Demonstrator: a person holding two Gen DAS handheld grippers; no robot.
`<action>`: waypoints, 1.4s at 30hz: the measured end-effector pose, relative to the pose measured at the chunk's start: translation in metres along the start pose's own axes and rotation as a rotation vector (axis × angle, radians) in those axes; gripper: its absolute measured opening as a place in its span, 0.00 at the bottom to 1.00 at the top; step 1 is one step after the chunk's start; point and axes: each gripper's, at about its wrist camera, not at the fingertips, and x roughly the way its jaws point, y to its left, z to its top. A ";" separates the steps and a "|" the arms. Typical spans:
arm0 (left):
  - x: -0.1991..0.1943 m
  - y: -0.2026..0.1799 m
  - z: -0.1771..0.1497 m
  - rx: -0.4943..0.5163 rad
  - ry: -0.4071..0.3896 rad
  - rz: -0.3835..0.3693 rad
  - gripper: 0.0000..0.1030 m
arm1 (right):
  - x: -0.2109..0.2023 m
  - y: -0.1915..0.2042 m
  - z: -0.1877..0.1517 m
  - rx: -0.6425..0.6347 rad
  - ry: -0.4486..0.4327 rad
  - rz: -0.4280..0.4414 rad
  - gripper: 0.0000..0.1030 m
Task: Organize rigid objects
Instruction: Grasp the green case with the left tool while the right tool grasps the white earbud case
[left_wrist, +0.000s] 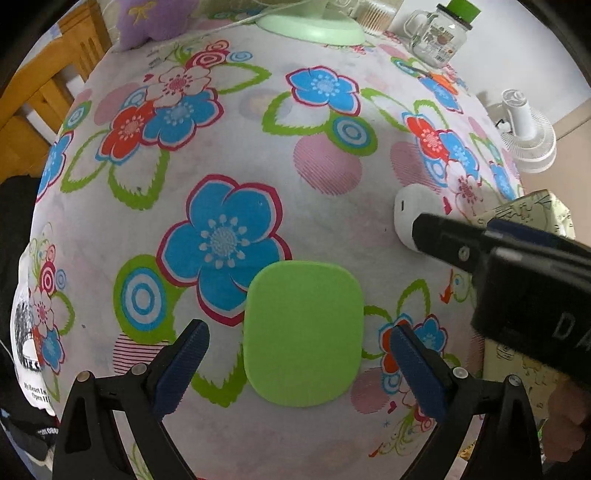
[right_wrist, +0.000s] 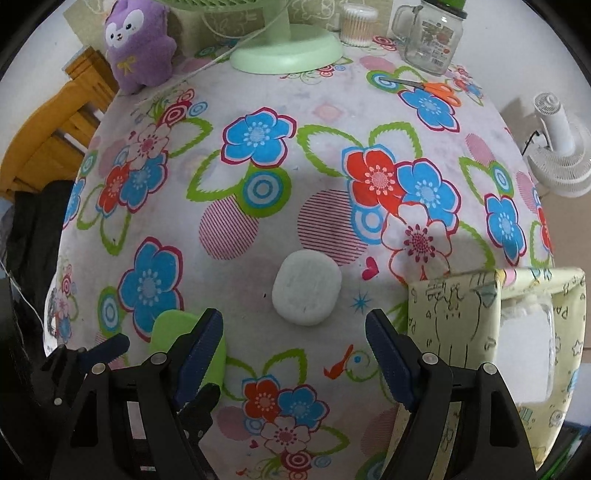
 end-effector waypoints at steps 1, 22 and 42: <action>0.002 0.000 0.000 -0.005 0.004 0.004 0.95 | 0.001 0.000 0.001 -0.003 0.002 0.001 0.80; 0.019 -0.028 -0.008 -0.039 -0.031 0.186 0.75 | 0.030 -0.006 0.012 0.051 0.046 -0.022 0.75; 0.006 0.016 0.036 -0.107 -0.037 0.192 0.75 | 0.054 -0.011 0.028 0.070 0.057 -0.055 0.52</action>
